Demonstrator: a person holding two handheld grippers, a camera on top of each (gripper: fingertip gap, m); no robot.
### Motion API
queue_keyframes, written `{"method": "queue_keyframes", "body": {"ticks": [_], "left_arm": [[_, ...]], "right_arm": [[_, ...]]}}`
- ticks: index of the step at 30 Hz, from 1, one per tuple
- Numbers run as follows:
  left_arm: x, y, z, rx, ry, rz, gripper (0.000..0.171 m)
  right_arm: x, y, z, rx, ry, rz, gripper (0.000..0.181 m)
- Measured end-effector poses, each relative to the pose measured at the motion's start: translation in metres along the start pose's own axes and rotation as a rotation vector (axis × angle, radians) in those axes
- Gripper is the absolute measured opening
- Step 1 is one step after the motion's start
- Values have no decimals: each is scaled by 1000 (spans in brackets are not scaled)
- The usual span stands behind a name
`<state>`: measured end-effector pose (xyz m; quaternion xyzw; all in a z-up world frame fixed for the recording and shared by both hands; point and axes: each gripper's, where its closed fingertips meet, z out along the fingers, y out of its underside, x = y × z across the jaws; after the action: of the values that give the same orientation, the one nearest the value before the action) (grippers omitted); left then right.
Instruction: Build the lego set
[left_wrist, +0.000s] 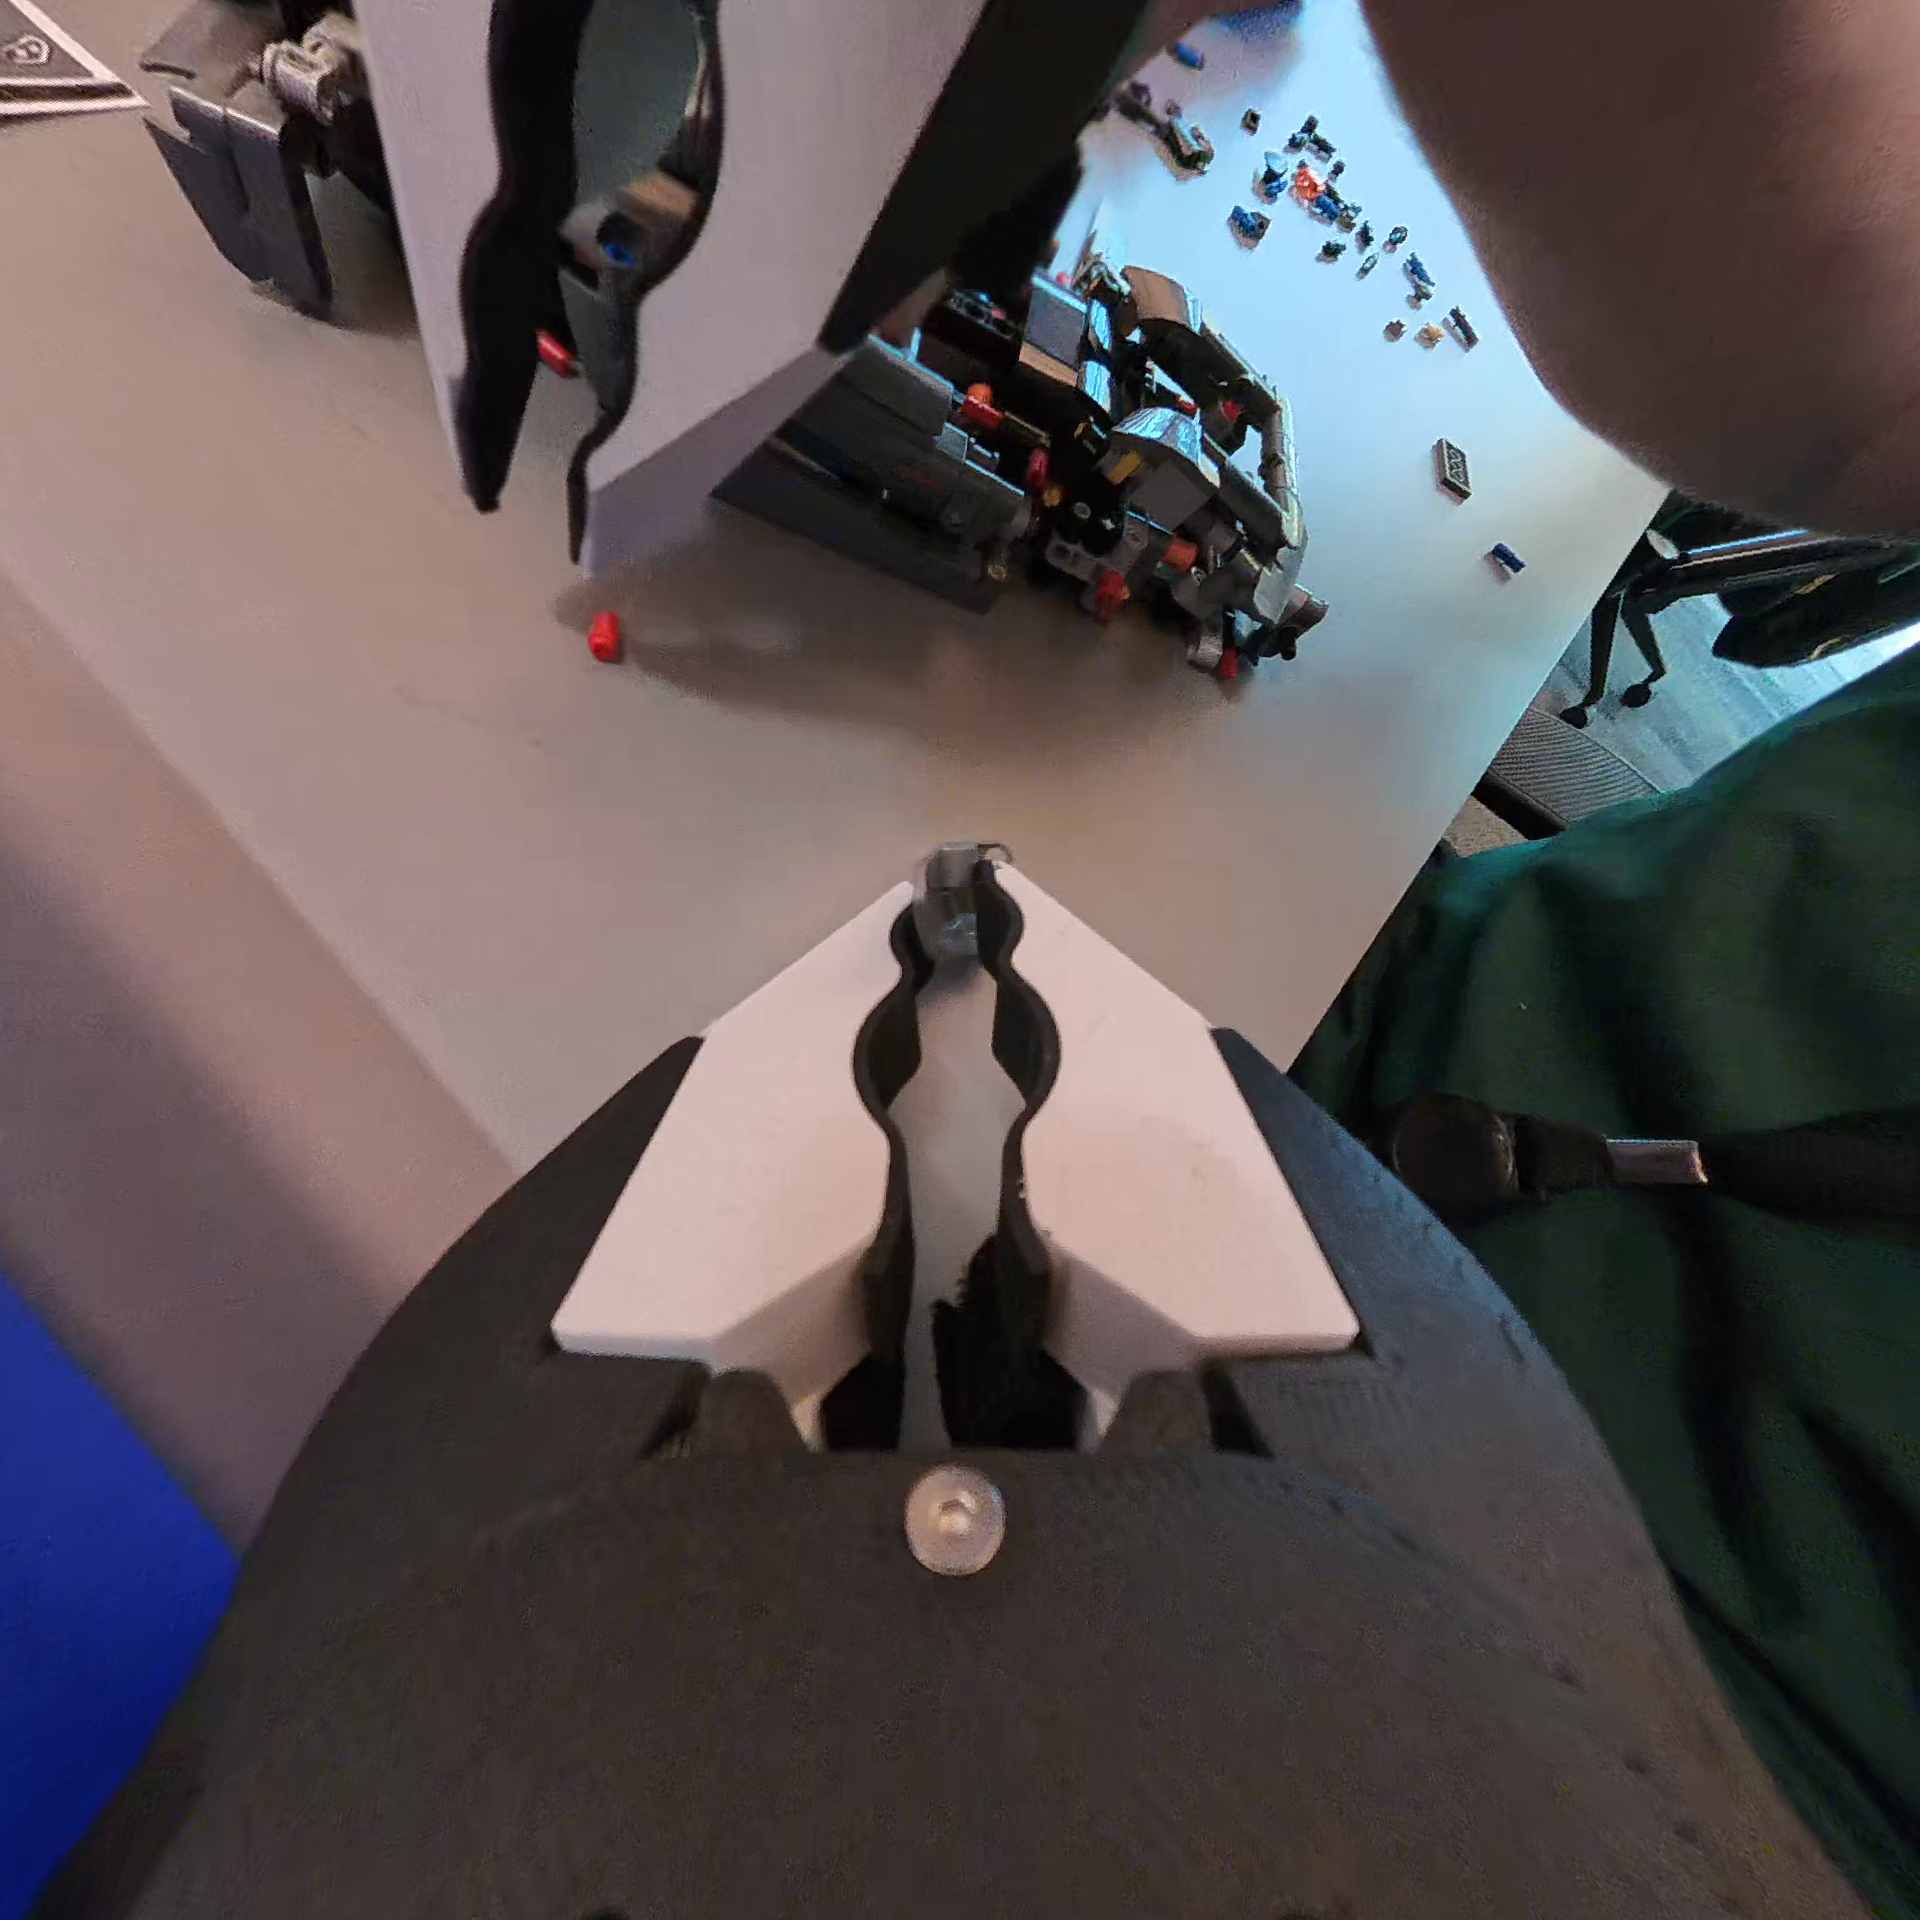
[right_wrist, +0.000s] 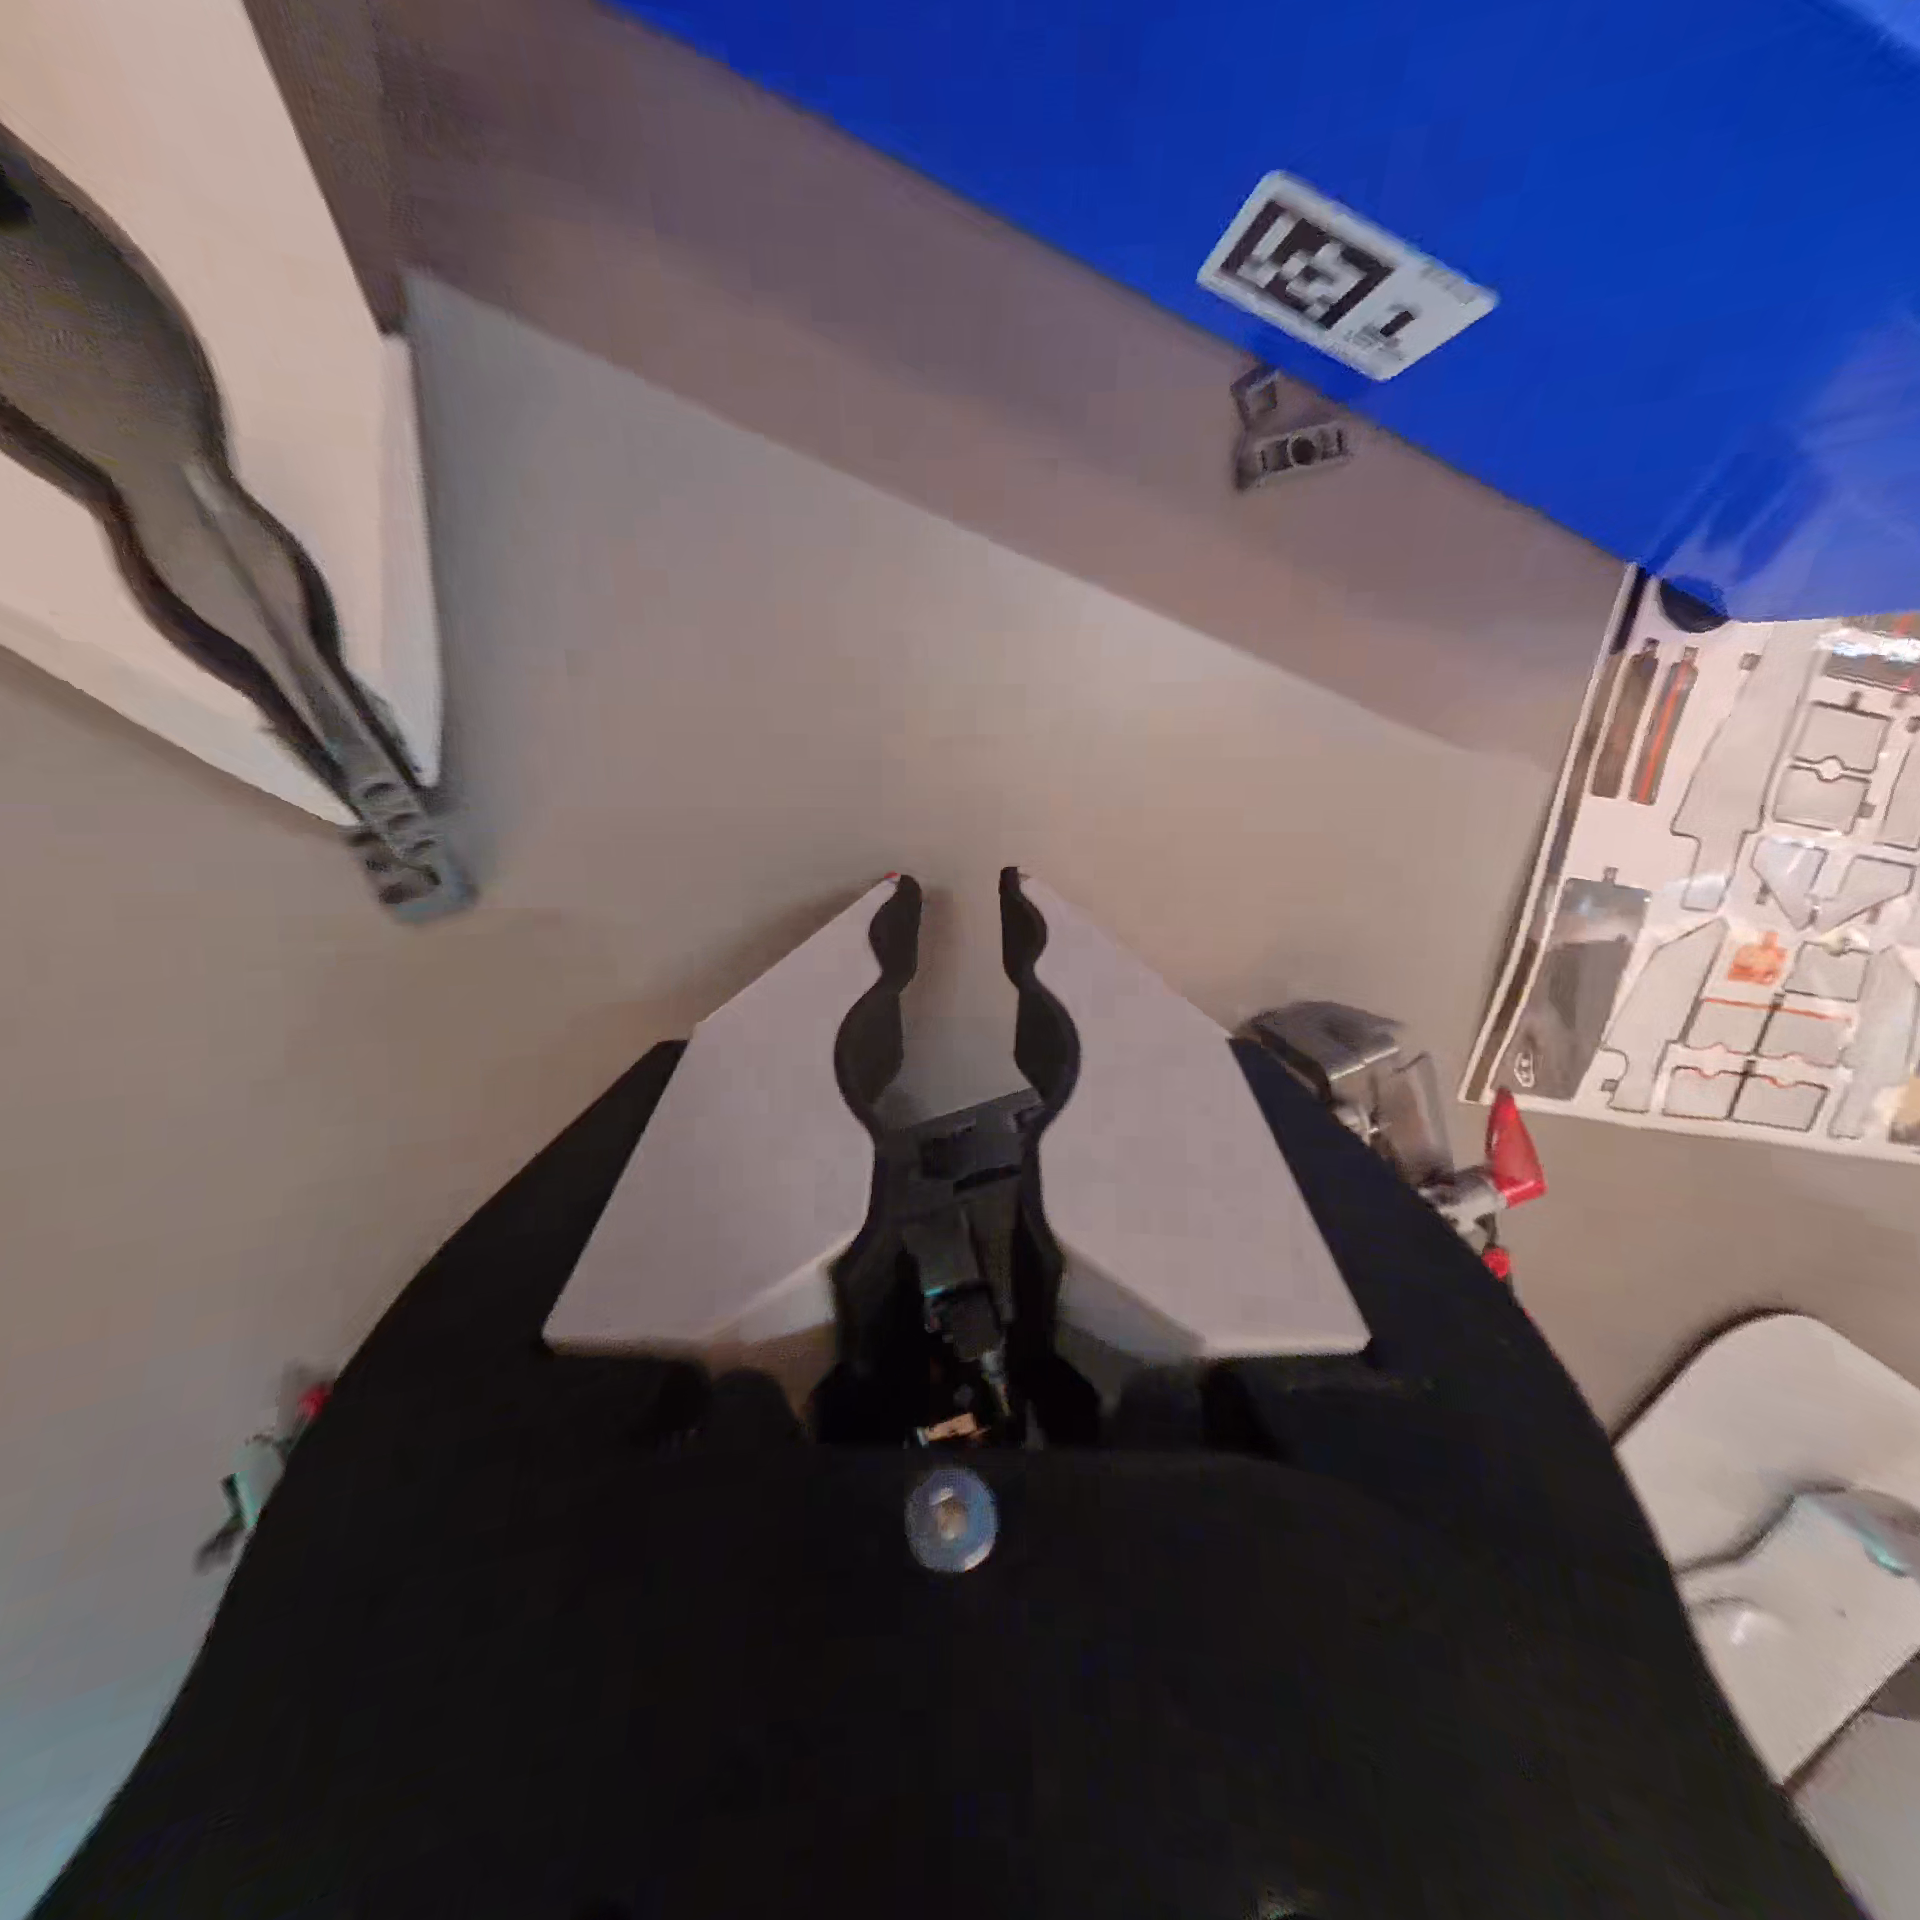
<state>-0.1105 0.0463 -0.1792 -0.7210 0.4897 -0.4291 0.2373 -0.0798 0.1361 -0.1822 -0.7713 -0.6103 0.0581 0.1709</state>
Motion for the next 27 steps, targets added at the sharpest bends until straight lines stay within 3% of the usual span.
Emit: {"method": "queue_keyframes", "body": {"ticks": [7, 12, 19, 27], "left_arm": [[3, 3, -2, 13, 17, 2, 5], [3, 3, -2, 13, 27, 4, 5], [3, 3, -2, 15, 33, 0, 5], [4, 3, -2, 11, 44, -3, 5]], "right_arm": [[-16, 7, 21, -63, -104, -18, 6], [-22, 15, 18, -118, -126, -57, 1], [-18, 23, -1, -112, -93, 70, 12], [-26, 48, 0, -190, -55, 45, 18]]}}
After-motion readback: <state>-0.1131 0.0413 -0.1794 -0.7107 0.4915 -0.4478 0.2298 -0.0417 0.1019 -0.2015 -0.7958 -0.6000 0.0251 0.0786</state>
